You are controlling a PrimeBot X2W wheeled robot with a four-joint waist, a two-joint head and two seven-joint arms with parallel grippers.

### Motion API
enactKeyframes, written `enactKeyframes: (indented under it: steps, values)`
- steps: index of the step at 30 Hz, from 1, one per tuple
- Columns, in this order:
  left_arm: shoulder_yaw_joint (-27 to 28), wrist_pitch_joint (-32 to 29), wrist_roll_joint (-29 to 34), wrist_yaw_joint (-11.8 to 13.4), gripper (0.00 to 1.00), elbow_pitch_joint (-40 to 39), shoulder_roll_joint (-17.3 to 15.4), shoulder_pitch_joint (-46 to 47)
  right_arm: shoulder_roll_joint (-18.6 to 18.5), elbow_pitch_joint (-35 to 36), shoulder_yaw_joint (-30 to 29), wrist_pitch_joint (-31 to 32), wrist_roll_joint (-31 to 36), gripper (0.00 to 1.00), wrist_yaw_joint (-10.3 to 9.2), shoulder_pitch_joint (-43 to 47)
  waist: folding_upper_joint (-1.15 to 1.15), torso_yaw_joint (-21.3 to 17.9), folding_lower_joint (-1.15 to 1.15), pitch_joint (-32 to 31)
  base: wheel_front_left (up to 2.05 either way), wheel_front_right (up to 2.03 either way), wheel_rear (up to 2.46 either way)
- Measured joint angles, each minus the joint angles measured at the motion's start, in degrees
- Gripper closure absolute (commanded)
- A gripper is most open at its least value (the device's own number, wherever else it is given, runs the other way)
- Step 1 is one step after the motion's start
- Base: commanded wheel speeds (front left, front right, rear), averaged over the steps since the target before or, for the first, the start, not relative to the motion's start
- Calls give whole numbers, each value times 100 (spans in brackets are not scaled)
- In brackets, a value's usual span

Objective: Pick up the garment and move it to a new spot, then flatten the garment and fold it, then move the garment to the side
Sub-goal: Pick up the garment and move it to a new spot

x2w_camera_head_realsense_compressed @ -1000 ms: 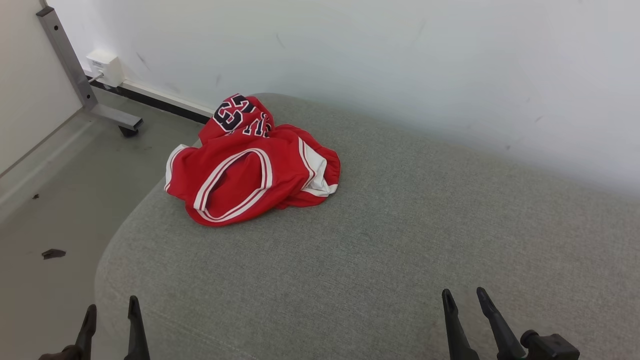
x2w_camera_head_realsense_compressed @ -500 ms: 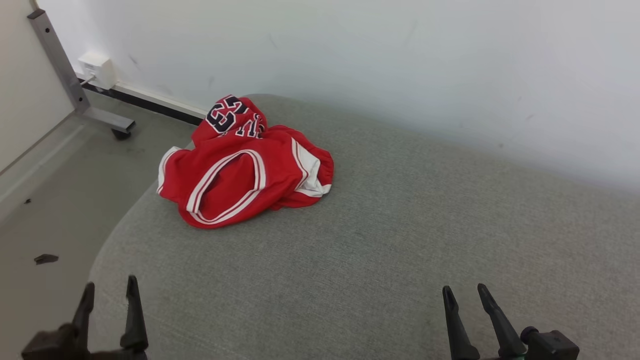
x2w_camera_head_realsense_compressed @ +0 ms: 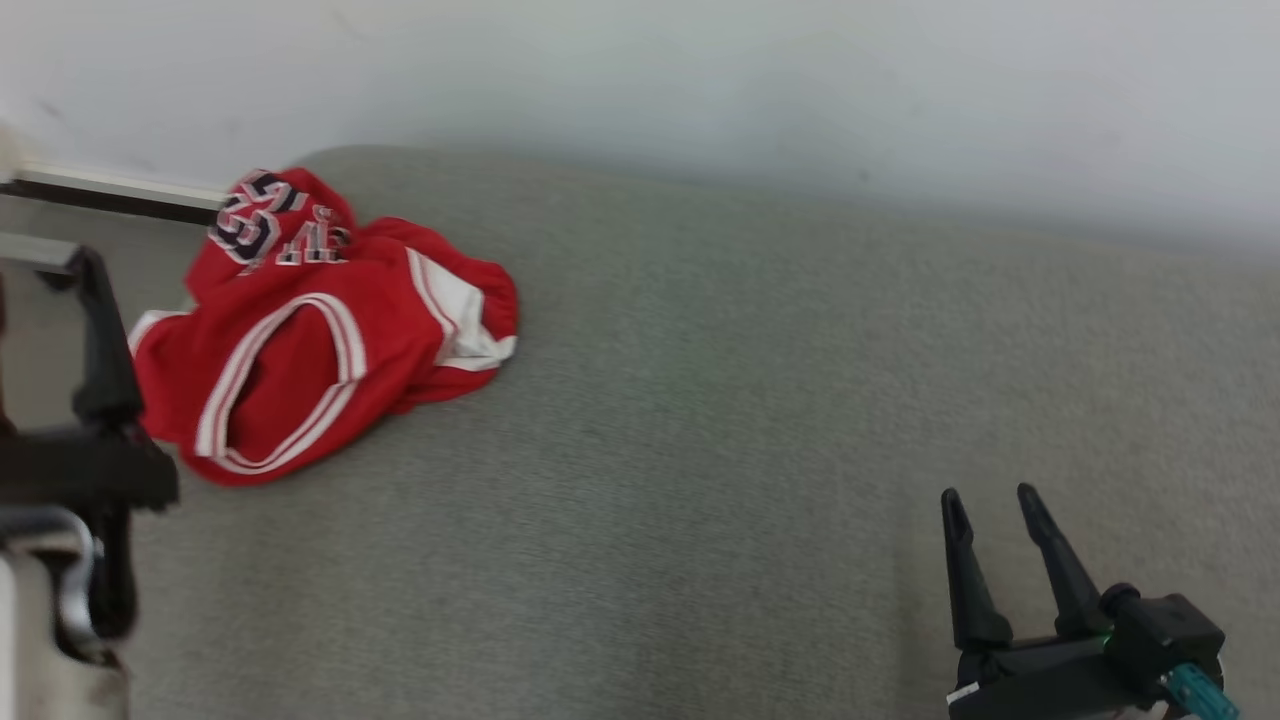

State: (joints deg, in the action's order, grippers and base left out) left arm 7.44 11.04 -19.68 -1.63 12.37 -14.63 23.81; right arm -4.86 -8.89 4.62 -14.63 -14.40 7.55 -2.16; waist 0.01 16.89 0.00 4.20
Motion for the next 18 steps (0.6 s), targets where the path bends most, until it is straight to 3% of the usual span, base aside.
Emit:
enactKeyframes:
  steps: [8,18]
  values:
    - [143,-544,-115,-144,0,409,-688,1295,-37,171,-257,-4,89,0,0,-284,0,-724,1,702,0,0,0]
    - [45,-1534,-225,-293,0,1783,-1318,2242,-23,197,-354,-21,142,0,0,-556,1,-1371,2,1494,0,0,0]
